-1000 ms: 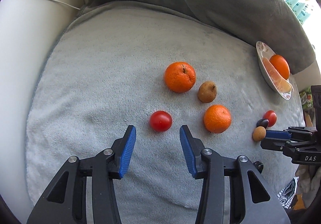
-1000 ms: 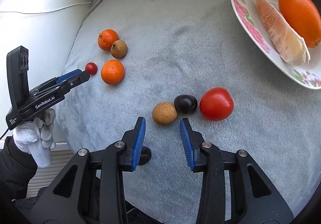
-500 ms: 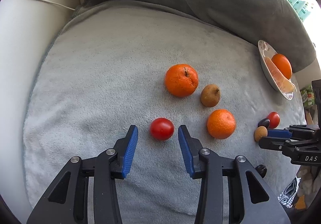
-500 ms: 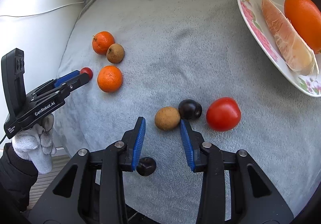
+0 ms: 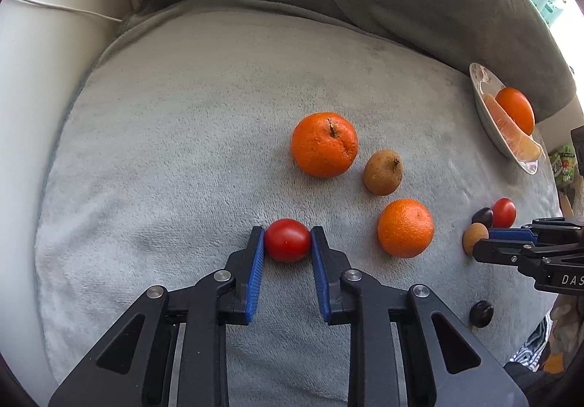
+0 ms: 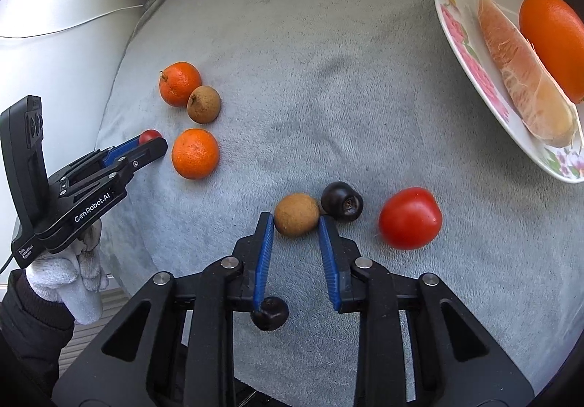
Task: Organize fruits
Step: 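Close the left gripper on the red tomato while the right gripper closes on the kiwi, then carry the tomato in the left gripper and kiwi in the right gripper over the floral plate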
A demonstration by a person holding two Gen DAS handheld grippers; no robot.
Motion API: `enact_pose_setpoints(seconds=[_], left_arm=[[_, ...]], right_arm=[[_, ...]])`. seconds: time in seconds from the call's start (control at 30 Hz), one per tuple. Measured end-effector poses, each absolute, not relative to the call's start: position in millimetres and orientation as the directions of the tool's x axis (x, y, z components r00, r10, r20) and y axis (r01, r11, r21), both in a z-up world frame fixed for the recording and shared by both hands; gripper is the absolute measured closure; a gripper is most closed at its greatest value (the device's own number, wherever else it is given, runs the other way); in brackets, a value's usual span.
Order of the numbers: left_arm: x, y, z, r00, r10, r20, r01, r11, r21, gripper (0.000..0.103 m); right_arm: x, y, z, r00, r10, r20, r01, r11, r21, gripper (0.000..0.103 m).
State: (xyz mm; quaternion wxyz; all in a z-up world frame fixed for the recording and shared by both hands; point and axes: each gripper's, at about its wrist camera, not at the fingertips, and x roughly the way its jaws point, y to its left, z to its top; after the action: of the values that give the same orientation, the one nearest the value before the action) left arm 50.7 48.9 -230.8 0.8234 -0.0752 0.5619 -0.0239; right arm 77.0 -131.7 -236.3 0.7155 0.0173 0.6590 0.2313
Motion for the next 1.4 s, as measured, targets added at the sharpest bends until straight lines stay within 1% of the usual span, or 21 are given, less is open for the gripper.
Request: enact_pose_setpoints(seconds=[0.23,0.63,0.97,1.4], left_arm=[[46,54,-229,0.384,-0.132,-0.914,-0.066,0.983,-0.169,0.080],[33,66,-204,0.428,-0.141,-0.893,-0.083,0.977,-0.194,0.080],[40,44,-172,0.464,-0.174,-0.869,-0.028,0.977,-0.211,0.080],[64,-4,-150,0.486,-0.243,-0.840,0.086,0.969,-0.230,0.080]], right_arm=[[69,-119,-228,0.054,0.344,-0.937,-0.379,0.876,0.300,0.077],[68,-133,-197,0.130,0.376,-0.918,-0.403,0.865,0.297,0.077],[72,-167,-174,0.211,0.383,-0.899,-0.366,0.884,0.291,0.077],[73,-231,-151,0.314,0.368,-0.875,-0.251,0.921,0.297,0.077]])
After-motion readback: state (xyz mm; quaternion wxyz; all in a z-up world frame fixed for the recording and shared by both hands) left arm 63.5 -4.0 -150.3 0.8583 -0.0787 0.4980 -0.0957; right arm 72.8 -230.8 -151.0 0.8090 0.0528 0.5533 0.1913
